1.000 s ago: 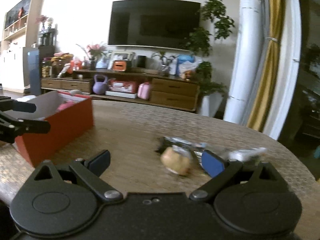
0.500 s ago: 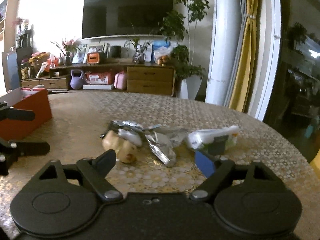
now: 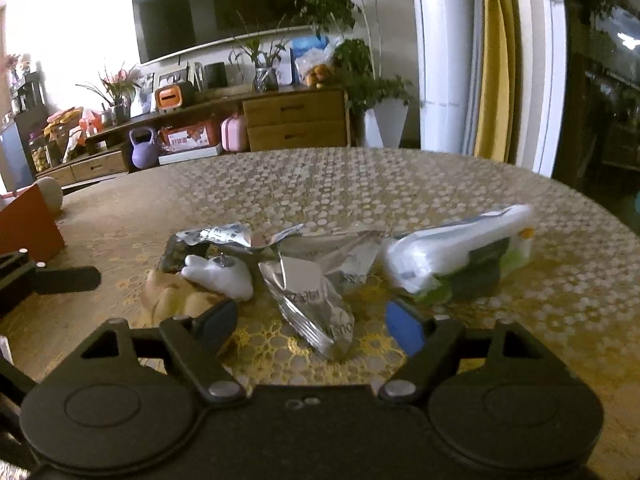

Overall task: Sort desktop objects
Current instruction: 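Grasp the bread-shaped toy with left tool while right tool grasps foil wrapper, then carry the bread toy in left tool while right tool carries foil wrapper to shoebox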

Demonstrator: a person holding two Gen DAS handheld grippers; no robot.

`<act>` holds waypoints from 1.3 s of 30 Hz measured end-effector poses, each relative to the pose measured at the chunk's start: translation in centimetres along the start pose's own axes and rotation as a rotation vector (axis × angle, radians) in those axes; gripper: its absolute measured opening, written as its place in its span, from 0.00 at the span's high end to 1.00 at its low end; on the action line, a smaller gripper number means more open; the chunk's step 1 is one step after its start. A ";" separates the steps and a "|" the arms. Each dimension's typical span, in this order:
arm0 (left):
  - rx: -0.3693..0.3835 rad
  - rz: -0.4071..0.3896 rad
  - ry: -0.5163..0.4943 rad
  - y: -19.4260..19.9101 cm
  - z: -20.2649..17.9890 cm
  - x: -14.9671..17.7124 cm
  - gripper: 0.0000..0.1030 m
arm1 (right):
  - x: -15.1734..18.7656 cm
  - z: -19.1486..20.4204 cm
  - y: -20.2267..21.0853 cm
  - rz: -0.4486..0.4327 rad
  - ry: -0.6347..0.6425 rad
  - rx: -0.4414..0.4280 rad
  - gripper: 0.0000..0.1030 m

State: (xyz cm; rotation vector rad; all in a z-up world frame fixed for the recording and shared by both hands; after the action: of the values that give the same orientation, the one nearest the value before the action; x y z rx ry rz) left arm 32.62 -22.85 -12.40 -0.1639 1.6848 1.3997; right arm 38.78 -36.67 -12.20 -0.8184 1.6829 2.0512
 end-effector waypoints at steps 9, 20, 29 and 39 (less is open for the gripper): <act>0.044 0.050 0.059 -2.8 0.5 -0.5 0.13 | -0.8 0.1 -2.9 0.035 -0.048 -0.027 0.00; 0.088 0.069 0.091 -1.2 0.0 0.5 0.30 | 0.2 -0.7 -2.7 0.045 -0.099 -0.016 0.00; 0.101 0.014 0.147 6.3 0.8 1.3 0.31 | 2.0 0.0 2.1 0.012 -0.091 -0.026 0.00; -0.081 -0.048 0.247 17.7 6.7 4.4 0.31 | 1.4 8.8 10.2 -0.065 0.098 -0.132 0.00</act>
State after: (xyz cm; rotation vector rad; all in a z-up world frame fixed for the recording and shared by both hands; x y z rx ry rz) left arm 22.95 -9.26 -2.44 -0.4350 1.8112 1.4594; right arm 29.72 -30.55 -4.30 -1.0182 1.5615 2.1274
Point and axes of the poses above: each gripper's, at about its wrist camera, not at the fingertips, and y roughly against the way its jaws point, z to its left, x to its underside, the point moved 9 cm from there along -y, roughly the way its jaws point, and after that the axes turned 14 degrees about z, right-handed, at the moved point
